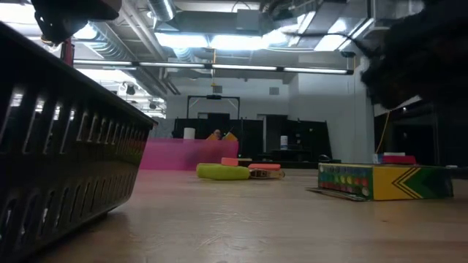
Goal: Pick & Place School Supplies
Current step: Put the crayon box into the red bin
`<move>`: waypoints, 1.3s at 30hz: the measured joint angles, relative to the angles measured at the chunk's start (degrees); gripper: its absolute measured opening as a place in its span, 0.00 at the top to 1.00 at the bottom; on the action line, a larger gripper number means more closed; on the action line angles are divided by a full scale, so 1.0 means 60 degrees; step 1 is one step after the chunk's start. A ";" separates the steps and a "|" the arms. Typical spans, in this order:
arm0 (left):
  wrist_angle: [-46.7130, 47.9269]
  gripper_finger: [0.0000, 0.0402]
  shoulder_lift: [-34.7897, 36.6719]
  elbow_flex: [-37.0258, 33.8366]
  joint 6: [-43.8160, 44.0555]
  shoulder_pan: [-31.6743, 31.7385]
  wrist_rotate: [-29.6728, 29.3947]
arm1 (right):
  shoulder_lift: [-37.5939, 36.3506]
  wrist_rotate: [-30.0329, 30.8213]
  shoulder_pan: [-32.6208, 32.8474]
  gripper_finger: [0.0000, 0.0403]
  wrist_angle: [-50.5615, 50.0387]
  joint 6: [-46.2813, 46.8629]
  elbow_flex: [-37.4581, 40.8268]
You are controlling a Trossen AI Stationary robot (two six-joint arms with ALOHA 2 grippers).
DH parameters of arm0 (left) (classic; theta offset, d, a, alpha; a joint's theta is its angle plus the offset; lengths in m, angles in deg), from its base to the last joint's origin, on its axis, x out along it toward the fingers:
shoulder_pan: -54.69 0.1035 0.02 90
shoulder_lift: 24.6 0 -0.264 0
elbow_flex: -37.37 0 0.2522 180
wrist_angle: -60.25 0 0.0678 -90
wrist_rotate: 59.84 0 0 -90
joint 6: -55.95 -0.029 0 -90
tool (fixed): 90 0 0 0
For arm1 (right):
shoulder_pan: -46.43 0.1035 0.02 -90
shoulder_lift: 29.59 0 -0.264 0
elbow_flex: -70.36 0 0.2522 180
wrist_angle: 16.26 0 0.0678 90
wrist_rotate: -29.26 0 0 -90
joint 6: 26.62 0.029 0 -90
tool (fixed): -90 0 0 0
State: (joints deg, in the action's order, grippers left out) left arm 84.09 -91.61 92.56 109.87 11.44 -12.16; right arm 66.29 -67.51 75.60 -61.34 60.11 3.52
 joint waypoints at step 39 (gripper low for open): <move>-0.0317 0.52 -0.0078 0.0000 0.1309 0.2743 0.3015 | -0.0184 0.3027 -0.1636 0.83 0.0654 0.0300 -0.0367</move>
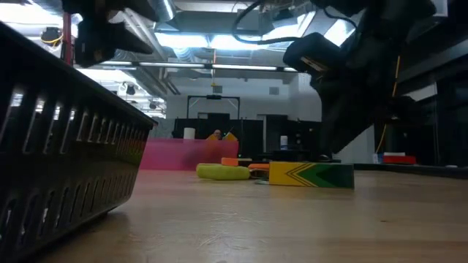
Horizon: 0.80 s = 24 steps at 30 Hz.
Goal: Pick & Place School Supplies
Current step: Put the crayon box into the red bin
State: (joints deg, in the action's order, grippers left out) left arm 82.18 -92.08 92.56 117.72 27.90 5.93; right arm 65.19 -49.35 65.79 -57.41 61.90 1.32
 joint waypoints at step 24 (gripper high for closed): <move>-0.0663 0.52 -0.0004 0.0000 -0.1118 0.1197 0.0983 | -0.0786 0.0958 0.0389 0.83 0.0545 0.1694 0.1230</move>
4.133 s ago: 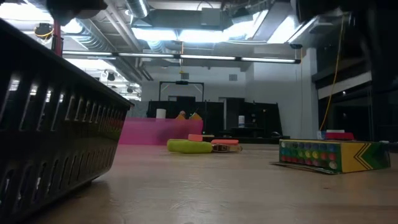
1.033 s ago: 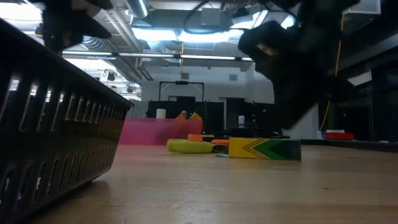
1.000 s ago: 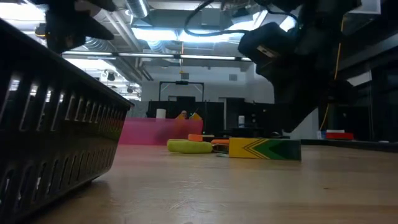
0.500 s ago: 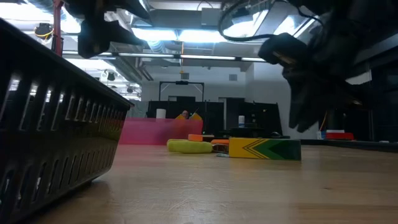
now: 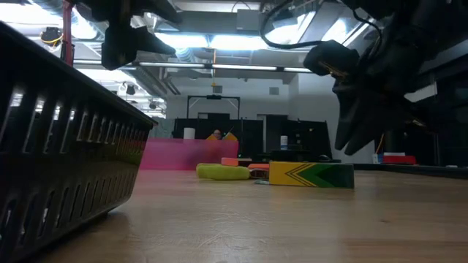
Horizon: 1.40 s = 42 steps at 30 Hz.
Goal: Pick & Place School Supplies
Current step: Put the crayon box into the red bin
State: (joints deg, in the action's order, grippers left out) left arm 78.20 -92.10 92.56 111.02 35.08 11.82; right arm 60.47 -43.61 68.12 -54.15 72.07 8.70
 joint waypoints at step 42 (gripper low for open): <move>-0.0202 0.52 0.0000 0.0000 -0.0154 -0.0028 0.0042 | 0.0011 0.0643 0.0358 0.83 0.0390 0.0752 0.0648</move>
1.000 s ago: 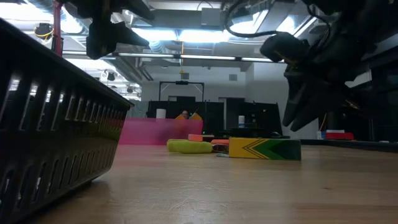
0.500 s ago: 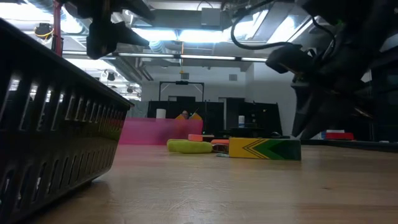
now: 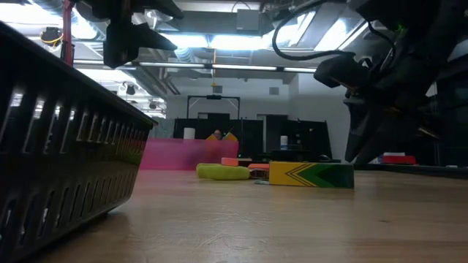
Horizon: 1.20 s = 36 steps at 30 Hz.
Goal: Pick & Place School Supplies
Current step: Put the crayon box into the red bin
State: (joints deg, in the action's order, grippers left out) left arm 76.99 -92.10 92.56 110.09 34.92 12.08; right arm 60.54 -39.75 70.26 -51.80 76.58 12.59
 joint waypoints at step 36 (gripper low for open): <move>-0.0089 0.52 -0.0003 0.0000 -0.0152 -0.0004 0.0321 | 0.0331 -0.0456 0.0795 0.83 -0.0809 0.0932 0.0015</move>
State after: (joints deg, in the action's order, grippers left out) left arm 76.46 -92.12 92.56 109.18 34.89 14.00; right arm 62.53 -42.49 75.04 -56.66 82.17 12.68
